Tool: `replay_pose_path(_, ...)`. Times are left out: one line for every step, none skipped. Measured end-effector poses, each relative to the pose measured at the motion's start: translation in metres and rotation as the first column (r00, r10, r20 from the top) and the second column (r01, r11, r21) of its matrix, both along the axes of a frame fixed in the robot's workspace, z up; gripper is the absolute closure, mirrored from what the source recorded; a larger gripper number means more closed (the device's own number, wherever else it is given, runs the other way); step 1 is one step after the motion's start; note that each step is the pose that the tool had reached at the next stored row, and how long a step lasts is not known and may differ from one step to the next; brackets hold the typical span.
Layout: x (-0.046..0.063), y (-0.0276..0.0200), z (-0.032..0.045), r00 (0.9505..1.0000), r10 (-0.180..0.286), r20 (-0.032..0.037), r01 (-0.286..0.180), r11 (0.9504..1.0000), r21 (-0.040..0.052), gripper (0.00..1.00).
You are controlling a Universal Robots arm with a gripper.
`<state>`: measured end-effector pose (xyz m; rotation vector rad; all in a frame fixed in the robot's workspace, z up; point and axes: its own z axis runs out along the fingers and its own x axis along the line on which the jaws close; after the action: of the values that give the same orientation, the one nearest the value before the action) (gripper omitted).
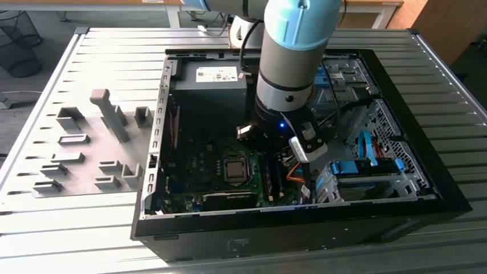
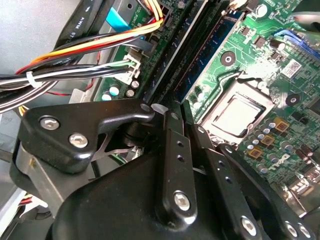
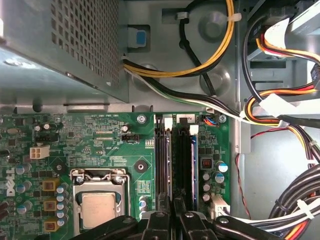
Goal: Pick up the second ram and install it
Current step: 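Insert the second ram into the second slot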
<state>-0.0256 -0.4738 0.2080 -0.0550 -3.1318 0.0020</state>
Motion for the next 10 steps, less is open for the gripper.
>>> replay_pose_path(0.0000,0.0000,-0.0001,1.0000,0.000,-0.0002,0.000,1.0000,-0.0001,0.86)
replay_pose_path(0.0000,0.0000,-0.0001,1.0000,0.000,-0.0003,0.000,1.0000,-0.0002,0.86)
replay_pose_path(0.0000,0.0000,-0.0001,1.0000,0.000,-0.0003,0.000,1.0000,-0.0003,0.86)
replay_pose_path(0.0000,0.0000,-0.0002,1.0000,0.000,-0.0003,0.000,1.0000,-0.0002,0.86)
replay_pose_path(0.0000,0.0000,-0.0003,1.0000,0.000,-0.0003,0.000,1.0000,-0.0002,0.86)
replay_pose_path(0.0000,0.0000,-0.0003,1.0000,0.000,-0.0003,0.000,1.0000,-0.0001,0.86)
replay_pose_path(0.0000,0.0000,-0.0003,1.0000,0.000,-0.0003,0.000,1.0000,-0.0001,0.86)
replay_pose_path(0.0000,0.0000,-0.0004,1.0000,0.000,-0.0002,0.000,1.0000,0.0001,0.85)
replay_pose_path(0.0000,0.0000,-0.0005,1.0000,0.000,-0.0002,0.000,1.0000,0.0001,0.85)
replay_pose_path(0.0000,0.0000,-0.0005,1.0000,0.000,-0.0002,0.000,1.0000,-0.0001,0.78)
